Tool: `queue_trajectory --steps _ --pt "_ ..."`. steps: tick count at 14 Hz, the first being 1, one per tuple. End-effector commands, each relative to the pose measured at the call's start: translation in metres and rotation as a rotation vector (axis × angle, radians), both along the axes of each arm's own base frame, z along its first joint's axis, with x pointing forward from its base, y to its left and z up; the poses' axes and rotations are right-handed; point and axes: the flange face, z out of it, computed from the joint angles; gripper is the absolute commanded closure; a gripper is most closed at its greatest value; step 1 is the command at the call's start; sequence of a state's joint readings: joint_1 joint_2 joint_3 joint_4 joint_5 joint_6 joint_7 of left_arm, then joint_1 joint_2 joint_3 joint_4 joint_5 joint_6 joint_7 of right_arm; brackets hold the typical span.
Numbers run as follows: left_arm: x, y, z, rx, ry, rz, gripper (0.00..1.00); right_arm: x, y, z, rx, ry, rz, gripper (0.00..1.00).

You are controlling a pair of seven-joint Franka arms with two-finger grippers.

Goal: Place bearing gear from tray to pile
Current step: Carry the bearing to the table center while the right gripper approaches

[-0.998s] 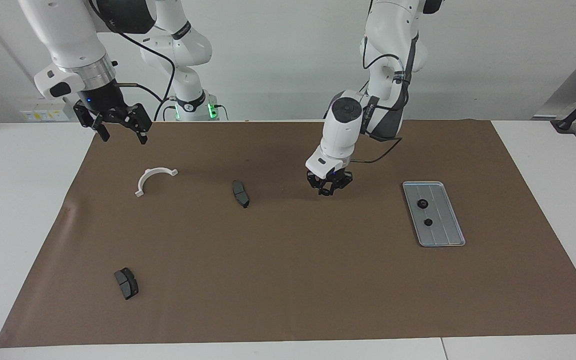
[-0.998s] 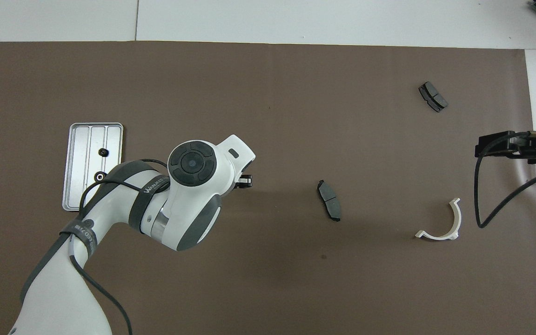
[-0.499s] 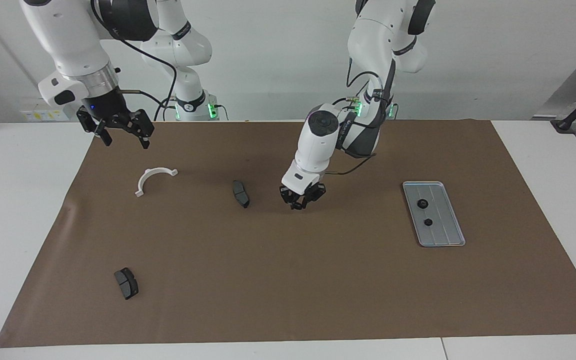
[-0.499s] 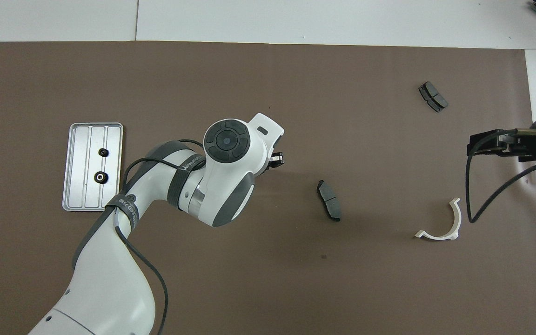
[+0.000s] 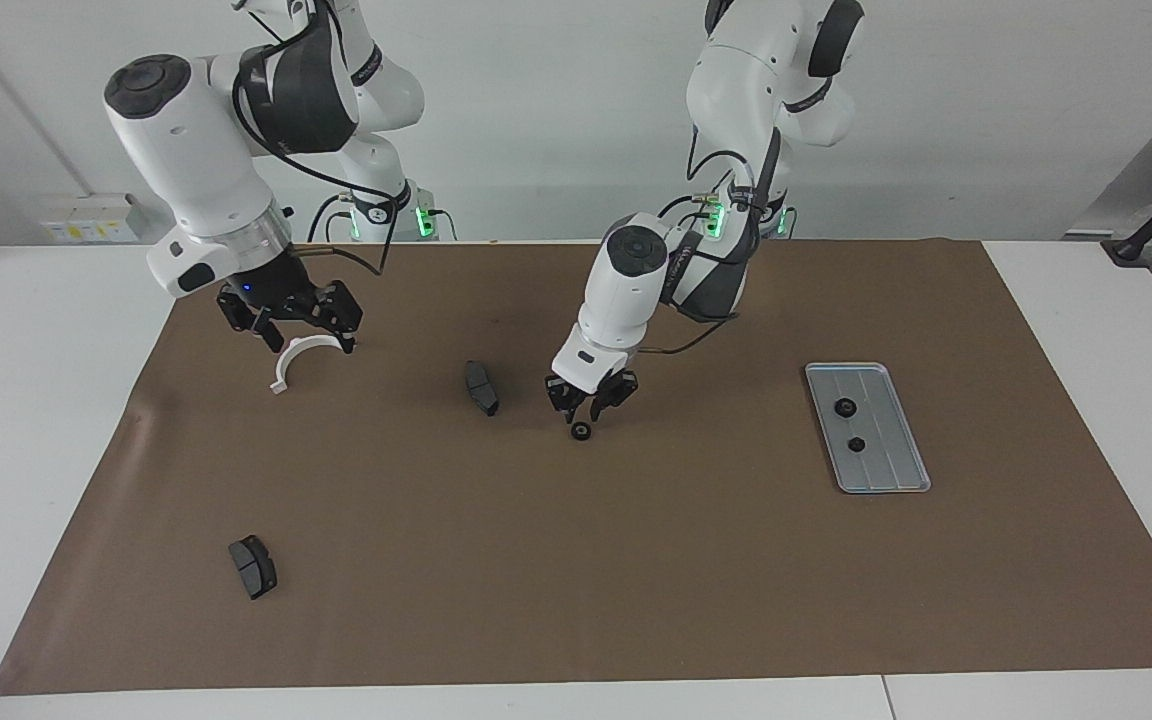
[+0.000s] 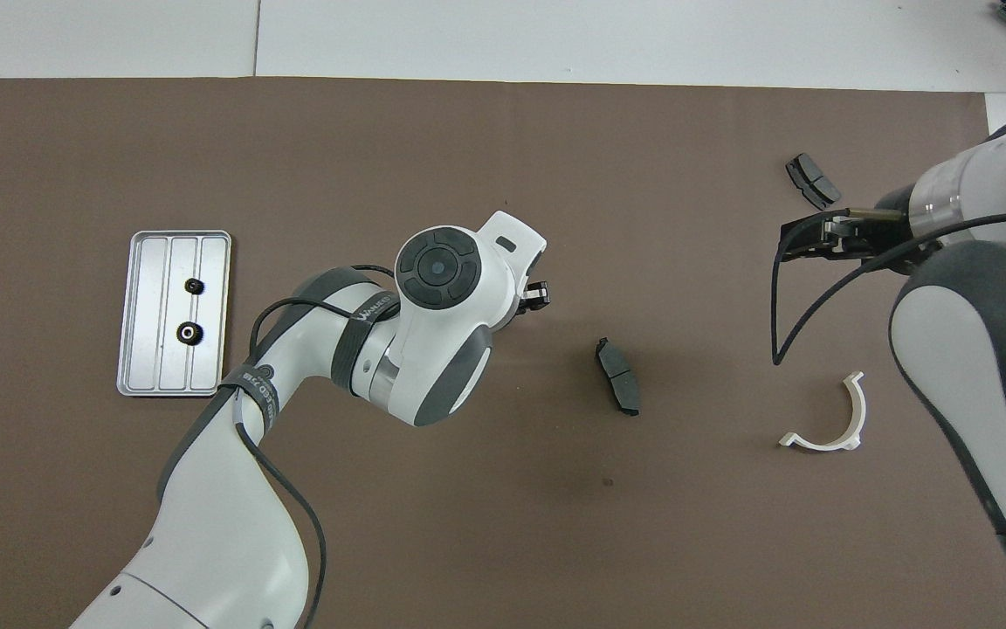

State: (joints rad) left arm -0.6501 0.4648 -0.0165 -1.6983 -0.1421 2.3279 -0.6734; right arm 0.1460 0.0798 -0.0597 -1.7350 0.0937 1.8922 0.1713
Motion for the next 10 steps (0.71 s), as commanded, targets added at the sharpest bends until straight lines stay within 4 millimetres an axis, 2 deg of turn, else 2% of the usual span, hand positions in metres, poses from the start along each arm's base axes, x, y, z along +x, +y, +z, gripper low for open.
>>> queue_trajectory --steps 1,3,5,8,9,10 --pt "0.001 -0.006 0.000 -0.020 -0.011 0.017 0.25 0.013 0.020 -0.019 0.018 -0.024 -0.005 0.00" --pt "0.009 0.004 0.002 -0.003 -0.001 0.026 0.25 0.020 0.057 -0.038 0.040 -0.035 -0.009 0.00" --pt "0.021 0.027 -0.001 0.051 0.018 0.036 0.26 0.026 0.094 -0.060 0.052 -0.054 0.006 0.00" --pt "0.058 0.093 0.008 0.157 0.012 0.051 0.26 0.029 0.133 -0.080 0.058 -0.078 0.004 0.00" --pt "0.068 0.121 0.013 0.168 0.026 0.037 0.27 0.026 0.153 -0.089 0.057 -0.081 0.003 0.00" --pt "0.075 0.147 0.026 0.172 0.031 0.000 0.30 0.023 0.174 -0.099 0.053 -0.082 -0.006 0.00"
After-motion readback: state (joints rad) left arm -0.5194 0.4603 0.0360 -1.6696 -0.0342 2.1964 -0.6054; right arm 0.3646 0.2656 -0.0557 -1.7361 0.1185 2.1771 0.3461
